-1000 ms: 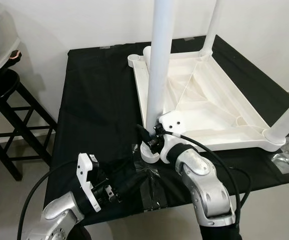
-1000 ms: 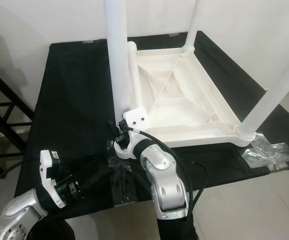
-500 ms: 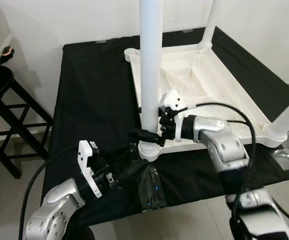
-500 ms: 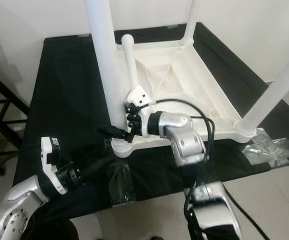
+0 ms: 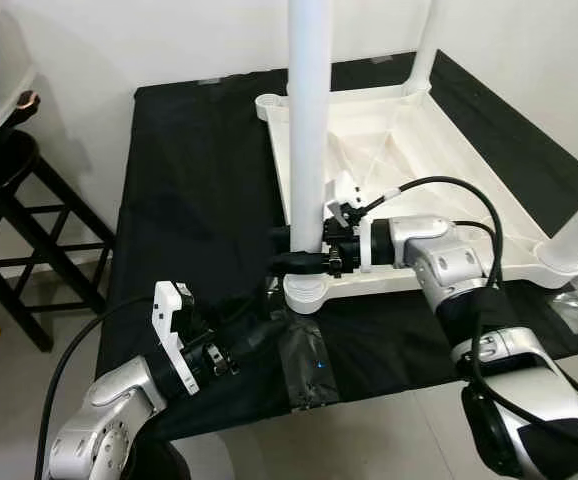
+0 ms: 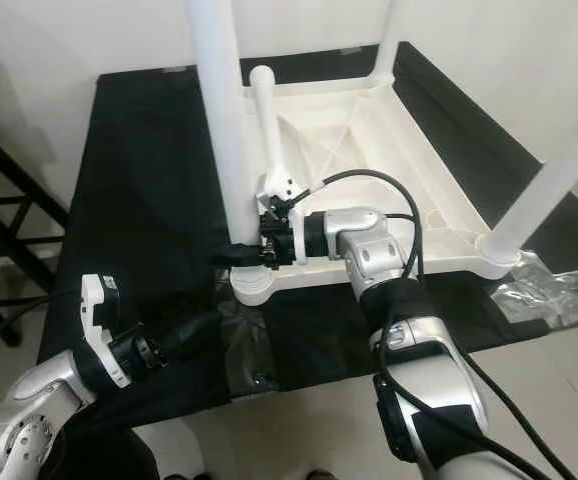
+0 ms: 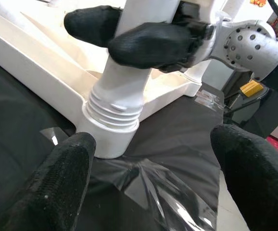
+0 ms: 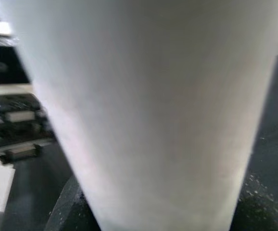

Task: Building children table

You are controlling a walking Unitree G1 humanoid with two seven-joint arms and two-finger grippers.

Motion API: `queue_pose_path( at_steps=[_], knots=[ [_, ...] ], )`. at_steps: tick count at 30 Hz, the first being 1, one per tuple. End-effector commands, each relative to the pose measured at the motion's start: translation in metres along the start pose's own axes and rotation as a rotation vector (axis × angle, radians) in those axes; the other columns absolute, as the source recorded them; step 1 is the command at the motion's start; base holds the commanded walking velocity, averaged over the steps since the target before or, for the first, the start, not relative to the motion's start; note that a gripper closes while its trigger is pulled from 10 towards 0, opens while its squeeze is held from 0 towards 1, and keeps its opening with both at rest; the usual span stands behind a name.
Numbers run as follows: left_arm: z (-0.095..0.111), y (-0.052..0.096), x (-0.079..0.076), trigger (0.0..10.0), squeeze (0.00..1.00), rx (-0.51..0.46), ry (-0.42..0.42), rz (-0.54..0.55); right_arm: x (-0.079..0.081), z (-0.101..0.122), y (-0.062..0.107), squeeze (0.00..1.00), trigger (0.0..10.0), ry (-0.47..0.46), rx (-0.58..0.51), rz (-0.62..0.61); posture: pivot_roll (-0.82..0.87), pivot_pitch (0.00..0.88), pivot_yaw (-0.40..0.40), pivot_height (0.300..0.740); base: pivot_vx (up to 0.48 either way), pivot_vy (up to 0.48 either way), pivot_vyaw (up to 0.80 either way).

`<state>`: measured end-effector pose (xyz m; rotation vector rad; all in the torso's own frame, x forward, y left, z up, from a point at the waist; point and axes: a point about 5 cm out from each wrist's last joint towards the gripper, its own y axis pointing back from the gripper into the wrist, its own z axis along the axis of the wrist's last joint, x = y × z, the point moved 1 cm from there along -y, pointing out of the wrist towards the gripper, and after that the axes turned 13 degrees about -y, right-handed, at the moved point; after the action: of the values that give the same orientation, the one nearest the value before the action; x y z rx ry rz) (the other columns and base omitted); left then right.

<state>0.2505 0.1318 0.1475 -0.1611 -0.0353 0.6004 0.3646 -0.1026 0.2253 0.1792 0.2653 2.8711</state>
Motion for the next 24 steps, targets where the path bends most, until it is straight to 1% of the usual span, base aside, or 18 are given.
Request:
queue_pose_path(
  at_steps=[1,3,4,5,6,7,8,9,11,12,16,17,18,19,21,22,23,24],
  knots=[
    [-0.001,0.002,-0.003,10.0,0.00,0.026,-0.020,-0.010,-0.004,-0.006,0.002,0.00,0.0,-0.009,0.040,-0.068,-0.01,0.223,0.002,0.740,0.000,0.000,0.00],
    [-0.002,0.003,-0.005,10.0,0.00,0.032,-0.022,-0.014,-0.004,-0.010,0.004,0.00,0.0,-0.006,0.028,-0.129,-0.02,0.224,-0.003,0.740,0.000,0.000,0.00],
    [-0.003,0.005,-0.007,10.0,0.00,0.036,-0.020,-0.010,0.008,-0.043,-0.002,0.00,0.0,-0.110,0.027,-0.439,-0.02,0.232,-0.013,0.740,0.000,0.000,0.00],
    [-0.003,0.005,-0.007,10.0,0.00,0.036,-0.020,-0.010,0.008,-0.043,-0.002,0.00,0.0,-0.110,0.027,-0.439,-0.02,0.232,-0.013,0.740,0.000,0.000,0.00],
    [-0.003,0.005,-0.007,10.0,0.00,0.036,-0.018,-0.007,0.033,-0.074,-0.011,0.00,0.0,-0.177,0.029,-0.636,-0.03,0.234,-0.007,0.740,0.000,0.000,0.00],
    [-0.003,0.005,-0.007,10.0,0.00,0.036,-0.018,-0.007,0.033,-0.074,-0.011,0.00,0.0,-0.177,0.029,-0.636,-0.03,0.234,-0.007,0.740,0.000,0.000,0.00],
    [-0.003,0.005,-0.006,10.0,0.00,0.035,-0.017,-0.005,0.051,-0.090,-0.010,0.00,0.0,-0.229,0.022,-0.788,-0.03,0.236,-0.003,0.740,0.000,0.000,0.00],
    [-0.003,0.003,-0.005,10.0,0.00,0.034,-0.018,-0.010,0.065,-0.098,-0.013,0.00,0.0,-0.255,0.020,-0.846,-0.04,0.241,0.003,0.740,0.000,0.000,0.00],
    [-0.004,0.001,-0.004,10.0,0.00,0.034,-0.019,-0.019,0.070,-0.097,-0.016,0.00,0.0,-0.221,0.026,-0.856,-0.07,0.226,0.003,0.740,0.000,0.000,0.00],
    [-0.006,-0.004,-0.003,10.0,0.00,0.036,-0.021,-0.031,0.059,-0.088,-0.016,0.00,0.0,-0.174,0.006,-0.851,-0.09,0.211,-0.002,0.740,0.000,0.000,0.00],
    [-0.008,-0.009,-0.003,10.0,0.00,0.038,-0.021,-0.037,0.049,-0.083,-0.011,0.00,0.0,-0.159,-0.004,-0.865,-0.10,0.194,-0.019,0.740,0.000,0.000,0.00],
    [-0.009,-0.010,-0.003,10.0,0.00,0.039,-0.021,-0.037,0.047,-0.081,-0.009,0.00,3.2,-0.160,-0.003,-0.883,-0.11,0.185,-0.017,0.740,0.000,0.000,0.00],
    [-0.009,-0.010,-0.003,10.0,0.00,0.039,-0.021,-0.037,0.047,-0.081,-0.009,0.00,3.2,-0.160,-0.003,-0.883,-0.11,0.185,-0.017,0.740,0.000,0.000,0.00],
    [-0.009,-0.010,-0.003,10.0,0.00,0.038,-0.022,-0.031,0.045,-0.077,-0.006,0.00,10.0,-0.144,-0.014,-0.908,-0.11,0.185,-0.017,0.740,0.000,0.000,0.00],
    [-0.009,-0.011,-0.003,10.0,0.00,0.036,-0.022,-0.023,0.043,-0.069,-0.005,0.00,10.0,-0.154,-0.051,-0.885,-0.11,0.175,-0.016,0.740,0.000,0.000,0.00],
    [-0.010,-0.011,-0.003,10.0,0.00,0.035,-0.021,-0.017,0.044,-0.062,-0.004,1.00,10.0,-0.167,-0.084,-0.864,-0.11,0.174,-0.016,0.740,0.000,0.000,0.00],
    [-0.011,-0.011,-0.003,10.0,0.00,0.035,-0.020,-0.015,0.043,-0.052,-0.003,1.00,10.0,-0.165,-0.124,-0.795,-0.10,0.169,-0.017,0.740,0.000,0.000,0.00],
    [-0.011,-0.011,-0.003,10.0,0.00,0.035,-0.020,-0.015,0.043,-0.052,-0.003,1.00,10.0,-0.165,-0.124,-0.795,-0.10,0.169,-0.017,0.740,0.000,0.000,0.00]
  ],
)
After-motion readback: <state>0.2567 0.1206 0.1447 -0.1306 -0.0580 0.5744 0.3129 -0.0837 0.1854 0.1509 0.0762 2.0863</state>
